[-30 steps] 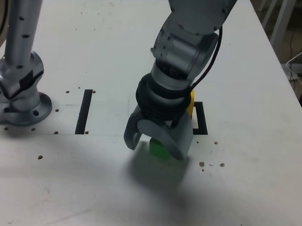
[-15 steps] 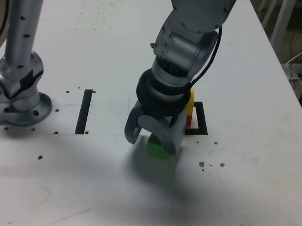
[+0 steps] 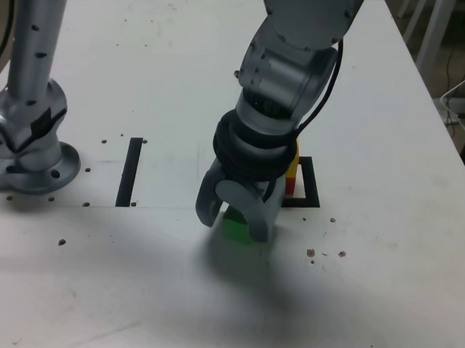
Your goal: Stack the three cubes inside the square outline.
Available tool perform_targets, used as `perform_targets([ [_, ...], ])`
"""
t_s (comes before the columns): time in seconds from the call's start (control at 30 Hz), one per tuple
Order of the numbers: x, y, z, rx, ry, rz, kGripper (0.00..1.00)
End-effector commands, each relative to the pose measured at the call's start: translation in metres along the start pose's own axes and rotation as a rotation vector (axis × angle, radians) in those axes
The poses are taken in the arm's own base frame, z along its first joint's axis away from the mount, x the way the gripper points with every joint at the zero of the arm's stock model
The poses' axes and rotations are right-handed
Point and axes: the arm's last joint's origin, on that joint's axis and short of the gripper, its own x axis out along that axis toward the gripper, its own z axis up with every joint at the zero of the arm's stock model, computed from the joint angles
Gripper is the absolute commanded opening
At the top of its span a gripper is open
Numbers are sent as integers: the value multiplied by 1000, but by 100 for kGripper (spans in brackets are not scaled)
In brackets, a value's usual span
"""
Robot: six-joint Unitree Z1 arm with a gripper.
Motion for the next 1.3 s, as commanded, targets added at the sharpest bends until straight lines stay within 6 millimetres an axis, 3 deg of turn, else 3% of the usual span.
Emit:
perform_targets([
  [0.0,-3,1,0,-4,-15,0,40],
  [0.27,-7,3,-4,-8,-28,1,32],
  [0.47,-23,5,-21,-13,-35,4,28],
  [0.67,-53,9,-46,-13,-49,21,28],
  [0.87,-99,25,-64,-40,-74,24,28],
  [1.03,-120,46,-62,-95,-124,20,28],
  [1.27,-126,73,-48,-175,-159,33,28],
])
